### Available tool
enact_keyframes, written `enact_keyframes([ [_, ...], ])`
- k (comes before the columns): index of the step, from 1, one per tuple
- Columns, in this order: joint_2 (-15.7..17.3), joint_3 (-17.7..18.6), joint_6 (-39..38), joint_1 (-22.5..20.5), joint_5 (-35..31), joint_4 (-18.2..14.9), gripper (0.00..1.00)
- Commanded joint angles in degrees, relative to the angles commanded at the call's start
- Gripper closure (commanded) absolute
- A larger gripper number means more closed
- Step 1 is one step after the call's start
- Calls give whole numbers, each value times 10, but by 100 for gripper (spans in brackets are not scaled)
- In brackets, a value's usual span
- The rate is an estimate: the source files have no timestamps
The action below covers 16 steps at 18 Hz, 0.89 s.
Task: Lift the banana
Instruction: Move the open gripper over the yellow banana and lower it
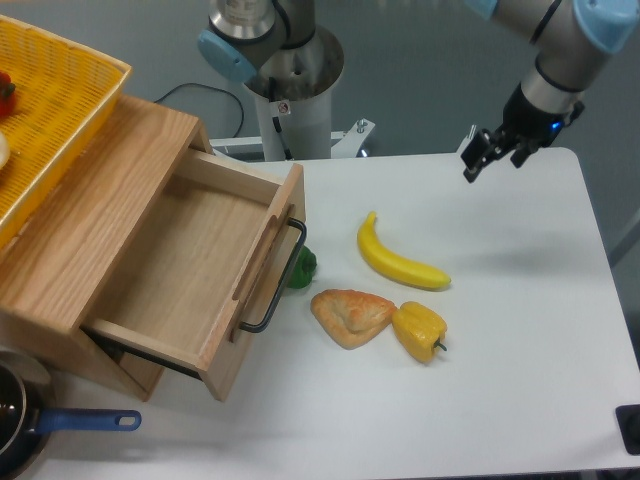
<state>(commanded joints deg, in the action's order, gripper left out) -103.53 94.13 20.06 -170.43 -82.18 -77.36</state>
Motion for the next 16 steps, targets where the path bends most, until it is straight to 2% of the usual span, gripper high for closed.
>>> enact_keyframes([
  [2, -12, 3, -33, 18, -6, 25, 0],
  [5, -30, 10, -100, 50, -49, 62, 0],
  [8, -33, 30, -138, 66, -59, 100, 0],
  [11, -39, 33, -151, 85, -60, 106, 0],
  [16, -53, 31, -170, 91, -56, 105, 0],
])
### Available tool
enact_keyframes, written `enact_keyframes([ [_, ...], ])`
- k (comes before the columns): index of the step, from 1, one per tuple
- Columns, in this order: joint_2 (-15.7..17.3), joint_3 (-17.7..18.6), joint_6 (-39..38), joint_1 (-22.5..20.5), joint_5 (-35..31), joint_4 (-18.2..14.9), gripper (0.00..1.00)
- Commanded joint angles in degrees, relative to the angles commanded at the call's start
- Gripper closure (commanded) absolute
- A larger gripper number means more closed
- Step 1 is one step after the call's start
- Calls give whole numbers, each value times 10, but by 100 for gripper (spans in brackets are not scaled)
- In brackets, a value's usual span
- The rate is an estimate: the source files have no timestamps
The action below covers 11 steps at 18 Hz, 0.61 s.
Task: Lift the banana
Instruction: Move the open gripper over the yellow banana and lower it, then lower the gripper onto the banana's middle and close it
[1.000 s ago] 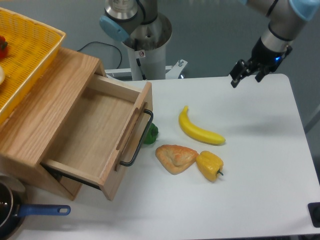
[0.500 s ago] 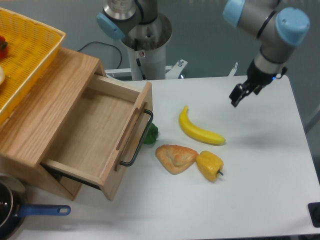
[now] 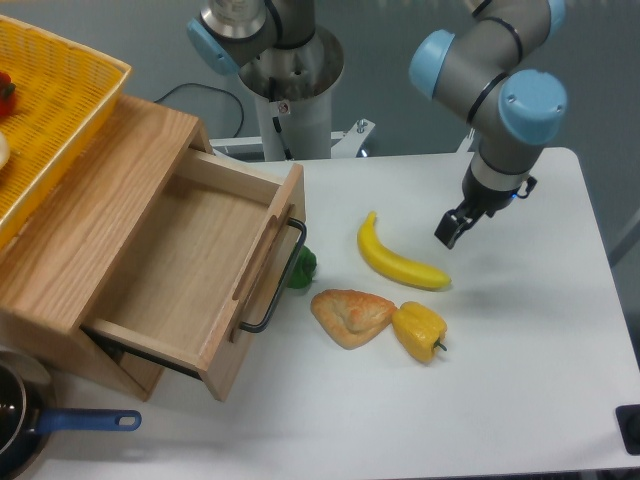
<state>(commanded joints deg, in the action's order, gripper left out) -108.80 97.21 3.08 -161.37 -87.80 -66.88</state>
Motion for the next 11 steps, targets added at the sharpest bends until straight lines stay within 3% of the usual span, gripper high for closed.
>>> enact_keyframes([
  [4, -30, -6, -16, 21, 0, 0, 0],
  [11, -38, -9, -33, 37, -1, 1, 0],
])
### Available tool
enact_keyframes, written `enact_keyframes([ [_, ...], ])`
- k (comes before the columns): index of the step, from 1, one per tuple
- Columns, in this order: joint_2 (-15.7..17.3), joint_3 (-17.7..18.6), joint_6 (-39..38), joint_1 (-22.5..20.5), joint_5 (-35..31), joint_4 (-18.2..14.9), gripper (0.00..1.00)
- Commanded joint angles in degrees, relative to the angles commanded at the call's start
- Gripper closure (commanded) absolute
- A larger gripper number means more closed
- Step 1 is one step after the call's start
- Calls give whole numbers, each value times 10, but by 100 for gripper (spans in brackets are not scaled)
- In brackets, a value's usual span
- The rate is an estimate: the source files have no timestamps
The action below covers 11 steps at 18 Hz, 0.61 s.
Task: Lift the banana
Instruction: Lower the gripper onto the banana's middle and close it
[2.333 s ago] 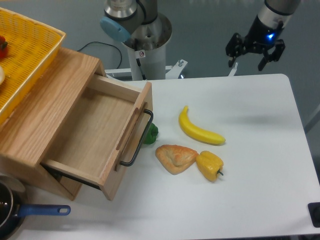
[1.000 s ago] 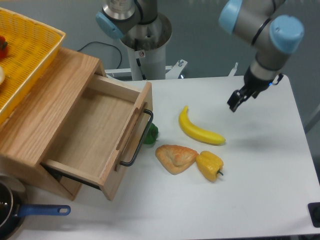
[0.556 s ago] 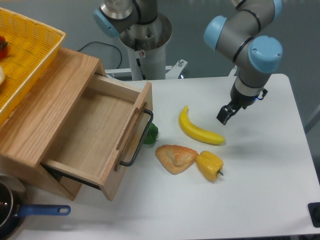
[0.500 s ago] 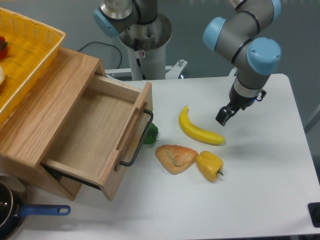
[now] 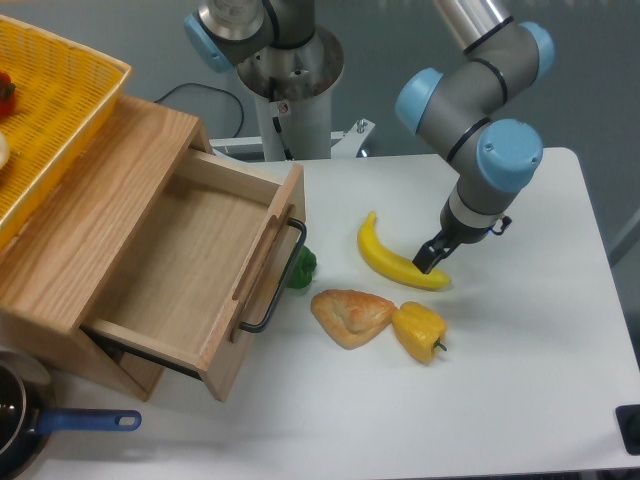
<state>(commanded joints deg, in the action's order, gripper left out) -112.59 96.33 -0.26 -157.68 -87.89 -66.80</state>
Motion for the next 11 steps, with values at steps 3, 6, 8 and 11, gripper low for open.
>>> enact_keyframes([
  [3, -3, -4, -1, 3, 1, 0, 0],
  [6, -12, -4, 1, 21, 0, 1, 0],
  [8, -19, -3, 1, 28, 0, 7, 0],
  [11, -20, 3, 1, 33, -2, 10, 0],
])
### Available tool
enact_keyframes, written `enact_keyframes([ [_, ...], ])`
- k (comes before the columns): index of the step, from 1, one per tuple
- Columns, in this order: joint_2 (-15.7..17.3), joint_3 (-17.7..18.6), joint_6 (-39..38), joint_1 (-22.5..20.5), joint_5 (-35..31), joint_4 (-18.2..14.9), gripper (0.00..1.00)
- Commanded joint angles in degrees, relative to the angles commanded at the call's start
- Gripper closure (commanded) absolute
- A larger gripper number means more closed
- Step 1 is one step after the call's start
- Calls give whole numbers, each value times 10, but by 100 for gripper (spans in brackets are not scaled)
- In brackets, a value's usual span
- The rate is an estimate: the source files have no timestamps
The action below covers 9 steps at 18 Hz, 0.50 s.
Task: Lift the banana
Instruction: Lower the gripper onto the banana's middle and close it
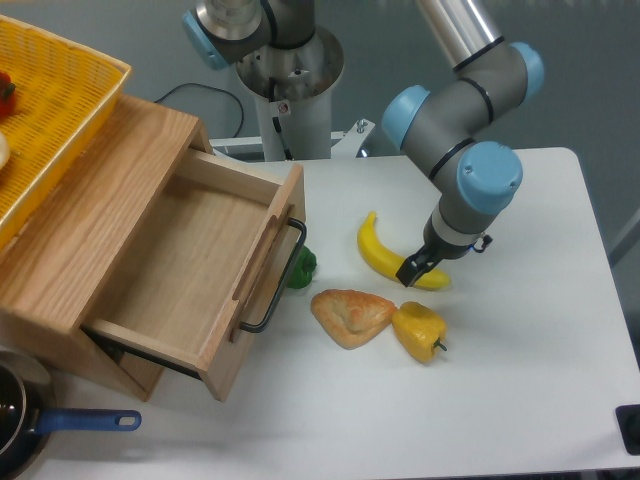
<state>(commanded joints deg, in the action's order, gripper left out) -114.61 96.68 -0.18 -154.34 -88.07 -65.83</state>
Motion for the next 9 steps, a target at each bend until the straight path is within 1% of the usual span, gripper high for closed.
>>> enact_keyframes([
  [9, -1, 10, 0, -2, -3, -2, 0],
])
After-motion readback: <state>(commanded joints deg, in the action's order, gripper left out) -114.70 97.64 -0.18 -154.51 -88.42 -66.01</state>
